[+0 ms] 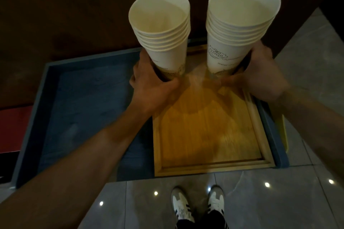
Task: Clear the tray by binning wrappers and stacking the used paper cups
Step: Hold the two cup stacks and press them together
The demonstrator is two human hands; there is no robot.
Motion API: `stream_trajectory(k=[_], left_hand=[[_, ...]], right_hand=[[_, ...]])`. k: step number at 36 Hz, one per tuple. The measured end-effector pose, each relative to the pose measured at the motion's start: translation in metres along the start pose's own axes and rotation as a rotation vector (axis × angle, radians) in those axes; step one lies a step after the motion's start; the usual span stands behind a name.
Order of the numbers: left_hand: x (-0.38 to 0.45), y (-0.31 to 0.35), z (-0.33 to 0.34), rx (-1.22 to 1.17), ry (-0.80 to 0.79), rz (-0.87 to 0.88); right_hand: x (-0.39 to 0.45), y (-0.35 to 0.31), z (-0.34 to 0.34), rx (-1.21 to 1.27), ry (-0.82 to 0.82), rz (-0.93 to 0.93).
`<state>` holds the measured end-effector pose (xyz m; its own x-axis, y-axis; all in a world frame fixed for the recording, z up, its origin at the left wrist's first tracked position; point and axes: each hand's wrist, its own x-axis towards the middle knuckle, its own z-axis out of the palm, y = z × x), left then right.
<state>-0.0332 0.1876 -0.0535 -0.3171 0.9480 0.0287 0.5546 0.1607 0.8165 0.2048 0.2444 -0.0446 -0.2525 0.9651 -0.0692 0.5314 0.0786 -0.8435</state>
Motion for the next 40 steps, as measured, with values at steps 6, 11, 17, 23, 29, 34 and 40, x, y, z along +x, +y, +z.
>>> stream_trajectory(k=[6,11,17,23,29,34,40], left_hand=[[-0.003,0.006,0.003,-0.023,0.115,-0.039],[-0.001,0.007,0.002,-0.066,0.134,-0.020],[0.000,0.008,0.003,-0.048,0.114,-0.014],[0.001,0.008,0.002,-0.077,0.093,-0.007],[0.001,0.010,0.000,-0.072,0.051,-0.006],[0.002,0.009,-0.002,-0.071,0.027,0.000],[0.002,0.006,-0.002,-0.089,-0.009,0.001]], right_hand=[[0.001,-0.003,-0.011,0.094,-0.015,0.004],[0.001,-0.005,-0.009,0.102,-0.036,0.006],[0.000,-0.002,-0.006,0.105,-0.018,-0.005],[-0.002,-0.001,-0.004,0.101,0.013,0.003],[-0.005,0.001,0.006,0.084,0.098,-0.004],[-0.008,0.000,0.008,0.015,0.154,-0.013],[-0.006,-0.002,0.003,0.030,0.070,-0.036]])
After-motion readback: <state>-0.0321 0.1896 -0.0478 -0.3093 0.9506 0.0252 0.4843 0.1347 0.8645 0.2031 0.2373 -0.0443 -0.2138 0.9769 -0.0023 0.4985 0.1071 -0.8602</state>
